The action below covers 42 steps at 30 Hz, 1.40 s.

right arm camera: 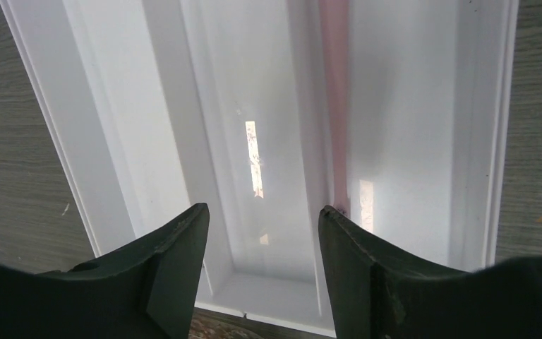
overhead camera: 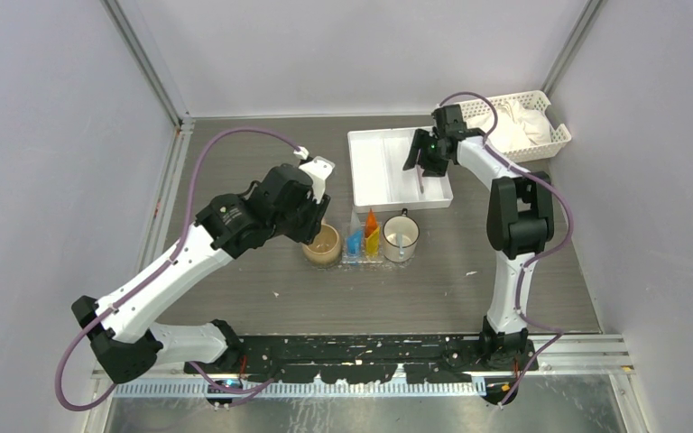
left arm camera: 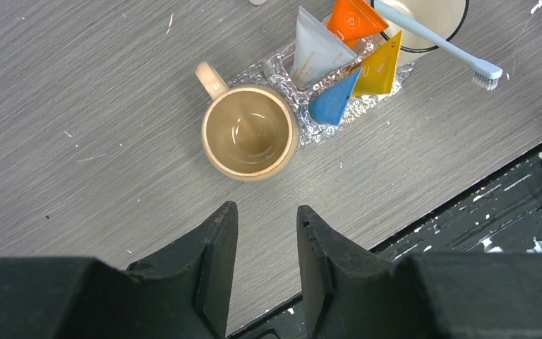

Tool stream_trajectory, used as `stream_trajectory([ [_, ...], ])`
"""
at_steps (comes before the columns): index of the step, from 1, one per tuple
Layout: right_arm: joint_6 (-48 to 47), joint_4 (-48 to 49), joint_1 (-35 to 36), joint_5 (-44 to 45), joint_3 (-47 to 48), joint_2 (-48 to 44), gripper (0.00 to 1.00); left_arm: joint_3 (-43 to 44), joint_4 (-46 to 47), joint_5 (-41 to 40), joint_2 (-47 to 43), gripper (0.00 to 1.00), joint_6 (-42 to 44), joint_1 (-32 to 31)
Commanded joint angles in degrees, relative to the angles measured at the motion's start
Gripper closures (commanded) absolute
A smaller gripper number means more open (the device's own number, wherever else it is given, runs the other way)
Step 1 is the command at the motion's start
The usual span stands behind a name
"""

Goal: Prepare toiletry sets of a toothbrush and toothpaste on the tray

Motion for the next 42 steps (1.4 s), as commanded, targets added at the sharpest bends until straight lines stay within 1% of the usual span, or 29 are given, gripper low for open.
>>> stream_trajectory([
  [1, 2.17, 4.32, -0.04, 1.58, -1.95, -4.57, 0.38, -0.57, 1.85, 0.81, -1.29, 0.63, 1.21, 0.79],
  [3, 2.32, 3.16, -0.23, 3.53, -1.49, -4.06, 0.47, -0.67, 1.74, 0.91, -1.39, 0.63, 1.25, 1.01],
  [5, 2.01, 2.47, -0.22, 4.81, -1.09, -3.47, 0.48, -0.77, 1.79, 1.05, -1.54, 0.63, 1.3, 1.18],
  [8, 1.86, 1.86, -0.41, 6.78, -1.16, -3.24, 0.56, -1.09, 1.89, 1.22, -1.8, 0.63, 1.43, 1.5],
  [12, 1.75, 1.47, -0.83, 7.98, -1.14, -2.68, 0.57, -1.42, 2.03, 1.68, -1.71, 0.64, 1.56, 1.9],
  [14, 1.92, 1.1, -1.21, 8.69, -1.07, -2.1, 0.61, -1.55, 2.16, 1.84, -1.6, 0.64, 1.61, 2.07],
  [17, 1.97, 0.3, -1.71, 8.74, -0.32, -0.72, 0.61, -1.68, 2.25, 2.06, -1.56, 0.64, 1.65, 2.24],
  [21, 1.24, -3.15, -1.84, 8.85, 2.74, 2.69, 0.6, -1.74, 2.29, 2.32, -1.52, 0.65, 1.84, 2.6],
  [29, -0.45, -7.26, -1.79, 4.76, 8.08, 8.58, 0.59, -1.83, 2.62, 2.8, -1.32, 0.65, 2.08, 3.2],
  [35, -1.52, -6.32, -1.56, 3.84, 6.17, 8.3, 0.56, -2.46, 3.28, 3.56, -0.98, 0.66, 2.26, 3.57],
  [39, -1.52, -3.93, -1.62, 2.99, 3.39, 7.24, 0.51, -2.84, 3.62, 4.15, -0.62, 0.67, 2.35, 3.8],
  [42, -2.53, -5.15, -1.31, 2.82, 4.39, 7.91, 0.48, -2.95, 3.68, 4.42, -0.59, 0.67, 2.52, 3.92],
])
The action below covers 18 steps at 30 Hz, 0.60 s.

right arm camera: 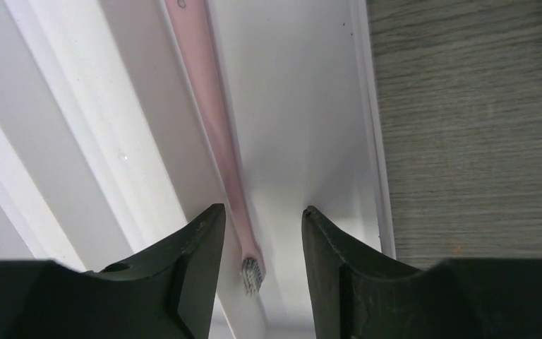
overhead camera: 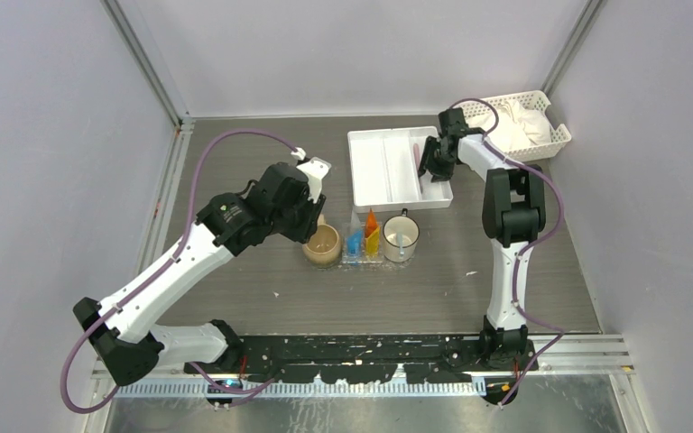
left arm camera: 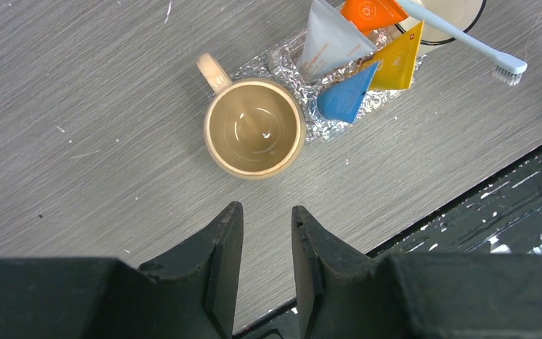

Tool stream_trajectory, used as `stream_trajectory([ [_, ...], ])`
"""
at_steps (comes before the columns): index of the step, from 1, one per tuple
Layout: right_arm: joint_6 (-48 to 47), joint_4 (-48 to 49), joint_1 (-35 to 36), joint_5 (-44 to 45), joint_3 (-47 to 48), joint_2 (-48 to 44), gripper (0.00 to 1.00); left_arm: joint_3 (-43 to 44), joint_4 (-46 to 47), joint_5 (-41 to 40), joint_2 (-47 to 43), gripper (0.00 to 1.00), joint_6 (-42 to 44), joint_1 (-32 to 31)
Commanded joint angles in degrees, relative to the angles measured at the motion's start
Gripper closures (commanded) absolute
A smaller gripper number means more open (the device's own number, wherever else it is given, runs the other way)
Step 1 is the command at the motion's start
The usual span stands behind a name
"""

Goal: Prepare toiletry sets of a toothbrush and toothpaste on the tray

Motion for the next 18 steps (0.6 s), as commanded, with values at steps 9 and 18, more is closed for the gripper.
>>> stream_trajectory([
  [9, -6.93, -10.13, 4.77, 6.76, 7.22, 5.86, 0.44, -1.01, 2.59, 1.87, -0.81, 0.69, 1.39, 1.02],
  [18, -7.19, -11.53, 5.84, 16.83, 6.7, 7.43, 0.51, -0.97, 2.72, 2.66, -0.73, 0.7, 1.66, 1.66],
])
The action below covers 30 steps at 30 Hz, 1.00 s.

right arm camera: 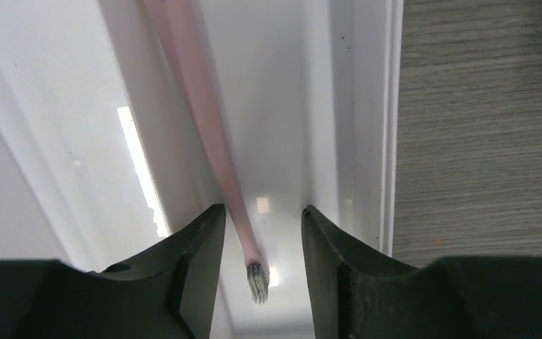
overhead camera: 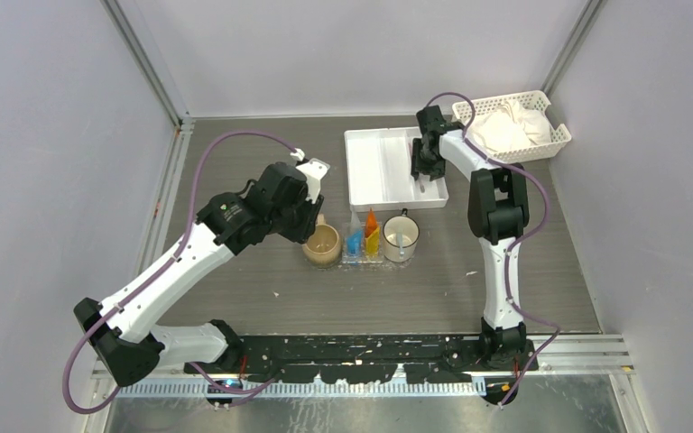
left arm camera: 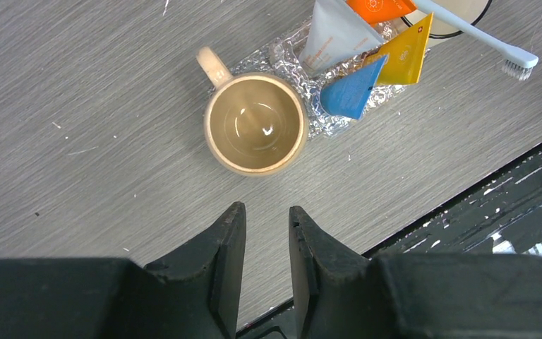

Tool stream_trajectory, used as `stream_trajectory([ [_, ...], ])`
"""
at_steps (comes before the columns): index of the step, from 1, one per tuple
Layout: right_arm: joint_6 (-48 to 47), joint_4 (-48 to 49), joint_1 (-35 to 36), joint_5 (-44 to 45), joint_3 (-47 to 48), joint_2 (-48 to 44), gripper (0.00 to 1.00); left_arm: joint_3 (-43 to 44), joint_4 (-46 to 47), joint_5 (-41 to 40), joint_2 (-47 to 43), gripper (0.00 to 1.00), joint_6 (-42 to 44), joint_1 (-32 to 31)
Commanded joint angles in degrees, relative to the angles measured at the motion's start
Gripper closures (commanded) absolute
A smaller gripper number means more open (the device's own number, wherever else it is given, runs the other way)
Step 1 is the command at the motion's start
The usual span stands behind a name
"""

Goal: Prepare toiletry sets of a toothbrush and toothpaste on the tray

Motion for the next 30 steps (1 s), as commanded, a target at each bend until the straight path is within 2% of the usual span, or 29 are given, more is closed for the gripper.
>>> stream_trajectory([
  [1, -0.01, -3.57, 0.56, 5.24, -2.26, 2.71, 0.51, -0.01, 2.54, 1.28, -0.68, 0.7, 1.14, 0.46],
  [4, 0.41, -2.57, 0.02, 2.54, -2.82, 2.55, 0.52, -0.01, 2.48, 1.38, -0.72, 0.71, 1.21, 0.54],
  [8, 0.6, -2.0, -0.05, -0.98, -1.48, 3.93, 0.75, 0.09, 2.19, 1.3, -0.85, 0.71, 1.4, 0.76],
  [10, 0.63, -3.15, -0.09, -1.96, 0.01, 4.99, 0.78, 0.16, 2.1, 1.3, -1.05, 0.71, 1.4, 0.88],
  [14, 0.99, -3.11, -0.07, -2.73, -0.31, 4.88, 0.89, 0.29, 1.93, 1.3, -1.12, 0.71, 1.45, 1.07],
  [16, 1.34, -2.2, -0.2, -3.03, -0.94, 3.41, 0.97, 0.98, 1.63, 1.53, -0.75, 0.67, 1.48, 1.08],
  [20, 2.72, -0.37, -0.98, -4.7, -1.29, -1.89, 0.98, 2.75, 1.19, 2.34, -0.2, 0.55, 1.48, 1.08],
  [24, 4.39, 0.59, -1.86, -6.67, -1.59, -9.21, 0.98, 3.1, 1.75, 3.09, -0.94, 0.37, 1.4, 1.08],
  [30, 8.29, 3.69, -2.19, -16.99, -5.5, -21.66, 0.98, 2.43, 5.16, 3.7, -3.45, 0.25, 0.88, 1.08],
])
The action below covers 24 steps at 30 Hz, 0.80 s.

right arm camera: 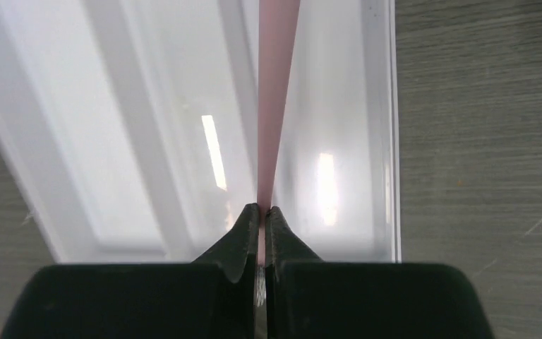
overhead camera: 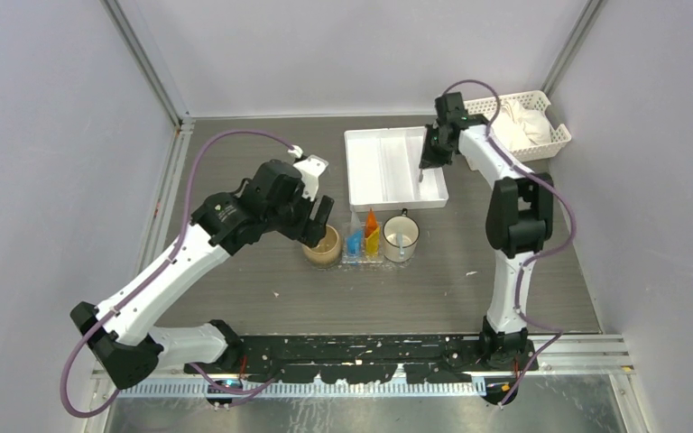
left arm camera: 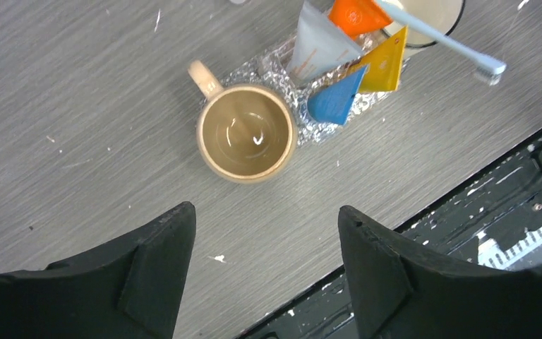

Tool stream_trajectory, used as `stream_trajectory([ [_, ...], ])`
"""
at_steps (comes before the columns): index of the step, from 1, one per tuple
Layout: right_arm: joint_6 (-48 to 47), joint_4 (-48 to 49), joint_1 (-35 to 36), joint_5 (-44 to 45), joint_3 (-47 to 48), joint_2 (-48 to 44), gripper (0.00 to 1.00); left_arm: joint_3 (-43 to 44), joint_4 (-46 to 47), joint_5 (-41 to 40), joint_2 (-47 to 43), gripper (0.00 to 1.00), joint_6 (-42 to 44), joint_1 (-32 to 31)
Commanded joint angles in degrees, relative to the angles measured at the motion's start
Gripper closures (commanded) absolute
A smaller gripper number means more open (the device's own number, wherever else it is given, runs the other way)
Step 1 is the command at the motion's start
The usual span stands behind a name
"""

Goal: Prepare toiletry sets of a toothbrush and toothpaste on the tray

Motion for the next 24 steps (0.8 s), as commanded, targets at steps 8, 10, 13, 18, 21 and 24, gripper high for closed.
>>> stream_trajectory([
  [8, 7.38, 5.98, 3.22, -23.42, -15.3, -29.7, 0.99, 0.11, 13.06, 3.74, -8.96, 0.24, -3.45, 0.29],
  [10, 9.49, 8.92, 5.45, -28.16, -20.86, -33.91, 0.99, -0.72, 15.53, 7.4, -10.11, 0.25, -5.71, 0.29],
  [13, 16.32, 16.86, 9.07, -35.12, -28.17, -38.7, 0.99, -1.57, 18.1, 11.68, -10.38, 0.27, -9.35, 0.29],
  [18, 18.89, 19.96, 16.95, -36.53, -30.98, -41.73, 0.99, -3.47, 20.3, 15.76, -10.51, 0.34, -14.27, 0.29],
  [21, 20.31, 21.13, 18.58, -36.13, -31.33, -42.84, 0.99, -4.61, 20.26, 15.5, -11.26, 0.34, -16.02, 0.29],
  [24, 20.69, 21.27, 19.85, -36.07, -30.94, -43.02, 0.99, -5.51, 19.87, 14.65, -11.29, 0.35, -17.24, 0.29],
])
